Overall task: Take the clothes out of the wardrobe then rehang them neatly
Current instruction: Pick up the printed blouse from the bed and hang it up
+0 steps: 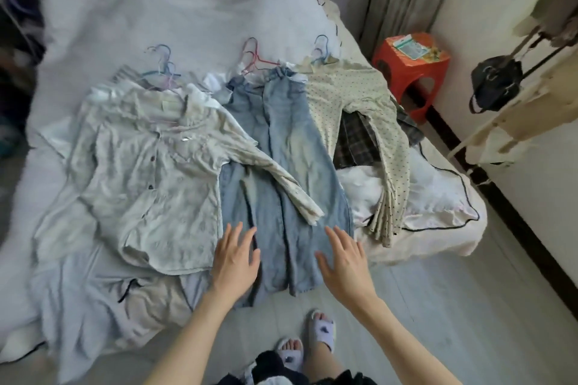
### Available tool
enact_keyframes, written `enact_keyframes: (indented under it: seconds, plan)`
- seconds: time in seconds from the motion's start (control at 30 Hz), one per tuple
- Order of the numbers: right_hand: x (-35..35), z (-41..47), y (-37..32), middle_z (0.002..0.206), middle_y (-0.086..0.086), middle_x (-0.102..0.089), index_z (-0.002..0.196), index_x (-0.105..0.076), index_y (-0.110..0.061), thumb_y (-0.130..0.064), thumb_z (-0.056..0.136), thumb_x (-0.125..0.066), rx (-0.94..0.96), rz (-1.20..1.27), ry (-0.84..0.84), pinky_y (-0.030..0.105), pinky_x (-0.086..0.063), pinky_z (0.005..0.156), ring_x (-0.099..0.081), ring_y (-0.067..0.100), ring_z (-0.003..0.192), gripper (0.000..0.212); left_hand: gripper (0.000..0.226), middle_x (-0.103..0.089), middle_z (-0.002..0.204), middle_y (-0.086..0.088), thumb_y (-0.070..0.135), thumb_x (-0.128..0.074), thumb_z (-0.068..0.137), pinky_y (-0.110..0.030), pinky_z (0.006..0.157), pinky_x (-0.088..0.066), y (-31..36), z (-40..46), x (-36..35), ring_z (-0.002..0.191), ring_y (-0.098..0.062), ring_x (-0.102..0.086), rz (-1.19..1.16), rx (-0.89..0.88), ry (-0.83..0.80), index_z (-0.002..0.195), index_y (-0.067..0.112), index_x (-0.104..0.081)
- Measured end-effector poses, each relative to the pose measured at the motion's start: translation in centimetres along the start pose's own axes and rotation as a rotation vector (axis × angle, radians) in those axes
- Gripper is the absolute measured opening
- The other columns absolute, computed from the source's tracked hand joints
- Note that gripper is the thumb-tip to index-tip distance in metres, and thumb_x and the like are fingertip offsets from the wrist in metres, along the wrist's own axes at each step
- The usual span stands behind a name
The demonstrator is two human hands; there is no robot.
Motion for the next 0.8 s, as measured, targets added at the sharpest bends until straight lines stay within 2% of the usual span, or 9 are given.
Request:
enact_keyframes:
  seconds: [0.07, 0.13, 0.27, 0.33, 0.4, 0.53, 0.67, 0.8]
  plan:
    - [-0.4, 2.9, -1.1, 0.143, 0.007, -0.041, 0.141, -0.038, -0.013, -0.037, 0.094, -0.046, 0.052, 0.006, -0.066, 0.046, -0.022, 0.111, -0.038, 0.027, 0.133, 0.053, 0.048, -0.024, 0.151, -0.015, 0.024, -0.046, 0.095, -0.043, 0.114, -0.017, -1.4, 1.1, 0.2, 0.142, -0.032, -0.014, -0.028, 0.058, 0.025, 0.14, 0.01, -0.038]
    - [-0.7, 6.3, -1.9, 0.144, 0.004, -0.04, 0.142, -0.037, -0.015, -0.038, 0.096, -0.04, 0.128, -0.002, -0.101, 0.042, -0.016, 0.113, -0.035, 0.024, 0.135, 0.052, 0.046, -0.03, 0.148, -0.017, 0.024, -0.046, 0.094, -0.046, 0.113, -0.023, -2.6, 2.3, 0.3, 0.14, -0.035, -0.021, -0.021, 0.113, 0.013, 0.137, 0.007, -0.042]
    - [-1.3, 13.1, -3.4, 0.125, 0.008, -0.059, 0.127, -0.054, -0.008, -0.038, 0.09, -0.035, 0.304, -0.003, -0.101, 0.049, -0.03, 0.104, -0.053, 0.027, 0.12, 0.052, 0.048, -0.027, 0.149, -0.016, 0.021, -0.049, 0.094, -0.042, 0.114, -0.02, -4.5, 3.9, 0.2, 0.14, -0.033, -0.021, 0.006, 0.235, -0.061, 0.139, 0.007, -0.039]
    - [-1.4, 16.2, -4.3, 0.122, 0.009, -0.06, 0.125, -0.054, -0.006, -0.034, 0.089, -0.042, 0.345, -0.007, -0.122, 0.053, -0.035, 0.101, -0.056, 0.028, 0.117, 0.048, 0.047, -0.036, 0.144, -0.019, 0.017, -0.055, 0.09, -0.046, 0.109, -0.029, -5.5, 4.8, 0.3, 0.135, -0.037, -0.03, 0.02, 0.262, -0.059, 0.134, 0.005, -0.046]
    - [-1.5, 18.9, -5.1, 0.122, 0.01, -0.06, 0.125, -0.054, -0.006, -0.035, 0.088, -0.041, 0.381, -0.023, -0.153, 0.054, -0.034, 0.101, -0.056, 0.028, 0.116, 0.049, 0.046, -0.04, 0.141, -0.02, 0.016, -0.057, 0.088, -0.048, 0.105, -0.034, -6.3, 6.1, 1.1, 0.132, -0.04, -0.035, 0.047, 0.3, -0.064, 0.132, 0.006, -0.049]
    - [-2.8, 24.0, -6.2, 0.125, 0.011, -0.058, 0.127, -0.053, -0.005, -0.035, 0.09, -0.045, 0.432, -0.066, -0.211, 0.053, -0.032, 0.104, -0.053, 0.029, 0.12, 0.049, 0.049, -0.015, 0.155, -0.007, 0.025, -0.038, 0.098, -0.036, 0.115, -0.015, -7.5, 9.9, 3.0, 0.143, -0.025, -0.009, 0.022, 0.381, -0.042, 0.145, 0.018, -0.027]
    - [-5.6, 28.5, -7.5, 0.124, 0.015, -0.058, 0.127, -0.052, -0.003, -0.022, 0.084, -0.066, 0.451, -0.09, -0.26, 0.056, -0.032, 0.103, -0.054, 0.033, 0.118, 0.049, 0.049, -0.011, 0.156, -0.008, 0.023, -0.035, 0.099, -0.033, 0.115, -0.009, -9.4, 13.7, 3.7, 0.144, -0.024, -0.003, -0.019, 0.417, -0.059, 0.146, 0.018, -0.022]
    - [-9.0, 32.9, -9.1, 0.125, 0.015, -0.058, 0.127, -0.052, -0.003, -0.021, 0.084, -0.067, 0.447, -0.121, -0.314, 0.054, -0.035, 0.102, -0.054, 0.033, 0.117, 0.048, 0.052, -0.005, 0.156, -0.006, 0.022, -0.035, 0.1, -0.032, 0.116, -0.002, -12.6, 17.5, 3.9, 0.144, -0.022, 0.001, -0.061, 0.435, -0.094, 0.148, 0.018, -0.016]
Point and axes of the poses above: each hand's wrist, its own z-axis towards the middle knuckle, its own x-axis out of the back of the hand, y = z × x, the point moved 1 cm from there along z, towards the middle knuckle
